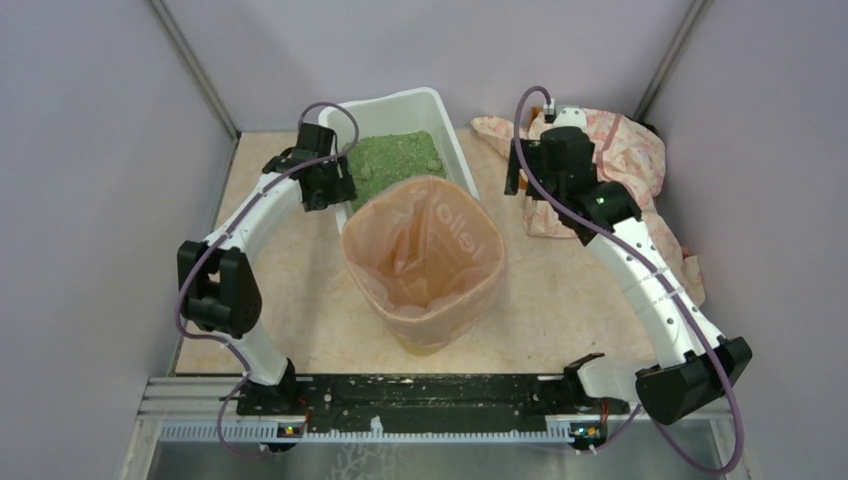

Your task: Clean the litter box

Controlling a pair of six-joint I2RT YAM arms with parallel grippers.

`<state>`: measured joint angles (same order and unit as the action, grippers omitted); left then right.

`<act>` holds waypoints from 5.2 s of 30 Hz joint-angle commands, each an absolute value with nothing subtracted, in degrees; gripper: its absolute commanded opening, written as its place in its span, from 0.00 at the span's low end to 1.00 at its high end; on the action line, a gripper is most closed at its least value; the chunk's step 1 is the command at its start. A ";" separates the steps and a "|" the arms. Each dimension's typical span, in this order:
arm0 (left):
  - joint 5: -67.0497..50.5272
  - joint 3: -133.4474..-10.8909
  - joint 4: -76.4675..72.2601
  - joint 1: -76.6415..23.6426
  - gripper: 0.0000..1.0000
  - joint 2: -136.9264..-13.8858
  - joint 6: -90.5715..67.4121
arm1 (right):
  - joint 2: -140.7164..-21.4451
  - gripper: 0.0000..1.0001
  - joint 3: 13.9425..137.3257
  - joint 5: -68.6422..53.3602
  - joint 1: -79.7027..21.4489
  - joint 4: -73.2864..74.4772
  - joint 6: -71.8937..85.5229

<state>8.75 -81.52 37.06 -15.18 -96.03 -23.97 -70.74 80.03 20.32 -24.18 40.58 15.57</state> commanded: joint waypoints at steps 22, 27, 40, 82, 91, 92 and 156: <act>18.97 -74.33 45.66 -1.00 0.33 -92.61 -25.44 | -79.58 0.96 99.55 14.82 -34.32 40.98 3.78; 21.24 -74.77 48.13 1.27 0.98 -91.88 -29.69 | -81.73 0.94 103.59 13.66 -38.75 47.94 -0.57; 11.08 -71.71 39.72 1.41 0.99 -82.45 -32.30 | -80.31 0.90 98.90 7.63 -40.08 56.09 -1.32; 4.26 -68.36 37.09 1.30 0.99 -78.57 -28.12 | -77.41 0.00 95.84 14.42 -19.29 56.97 -5.20; 2.17 -68.94 35.97 0.47 0.99 -77.84 -26.12 | -82.03 0.00 96.63 15.80 -12.58 52.29 -1.64; 2.16 -69.50 35.72 0.29 0.99 -77.81 -25.19 | -82.78 0.00 97.20 16.21 -12.13 51.77 -1.28; 14.17 -42.02 42.67 -15.73 0.99 -29.90 -37.17 | -118.86 0.83 112.18 6.65 -59.44 24.41 -16.70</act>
<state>14.94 -43.86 37.82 -15.66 -37.30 -32.67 -115.81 107.92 8.62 -59.40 23.55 -15.55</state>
